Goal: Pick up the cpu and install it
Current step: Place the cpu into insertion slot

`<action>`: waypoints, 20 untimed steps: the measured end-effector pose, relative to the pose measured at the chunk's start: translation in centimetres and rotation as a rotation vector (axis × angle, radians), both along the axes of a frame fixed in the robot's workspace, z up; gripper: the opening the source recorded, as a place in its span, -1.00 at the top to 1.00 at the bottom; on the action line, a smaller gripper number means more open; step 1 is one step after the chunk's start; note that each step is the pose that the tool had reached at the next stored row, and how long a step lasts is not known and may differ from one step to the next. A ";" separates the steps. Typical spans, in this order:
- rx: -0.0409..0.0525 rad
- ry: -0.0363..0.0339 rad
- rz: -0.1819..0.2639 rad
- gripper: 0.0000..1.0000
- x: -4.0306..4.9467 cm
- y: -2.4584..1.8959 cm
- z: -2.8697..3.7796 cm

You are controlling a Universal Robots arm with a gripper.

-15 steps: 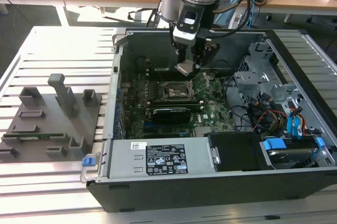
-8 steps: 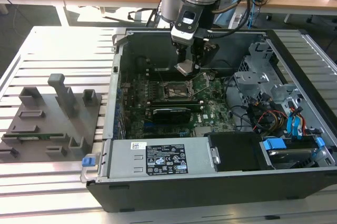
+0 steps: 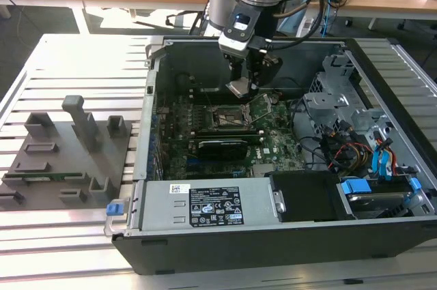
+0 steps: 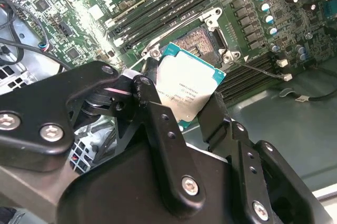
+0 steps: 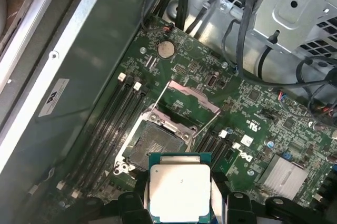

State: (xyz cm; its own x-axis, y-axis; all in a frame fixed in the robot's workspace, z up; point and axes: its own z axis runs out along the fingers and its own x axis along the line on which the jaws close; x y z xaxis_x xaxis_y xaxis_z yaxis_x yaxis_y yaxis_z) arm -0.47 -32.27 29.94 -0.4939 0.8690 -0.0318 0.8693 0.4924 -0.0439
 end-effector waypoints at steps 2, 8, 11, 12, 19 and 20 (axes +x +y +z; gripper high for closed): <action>-0.0002 0.0000 -0.017 -0.09 0.00 0.00 0.00; -0.0015 0.0000 -0.063 -0.09 0.00 0.00 -0.01; -0.0021 0.0000 -0.092 -0.09 0.00 0.00 -0.01; -0.0021 0.0001 -0.100 -0.09 0.00 0.00 -0.01; -0.0026 0.0000 -0.154 -0.09 0.00 0.00 -0.02; -0.0026 0.0001 -0.160 -0.09 0.00 0.00 -0.02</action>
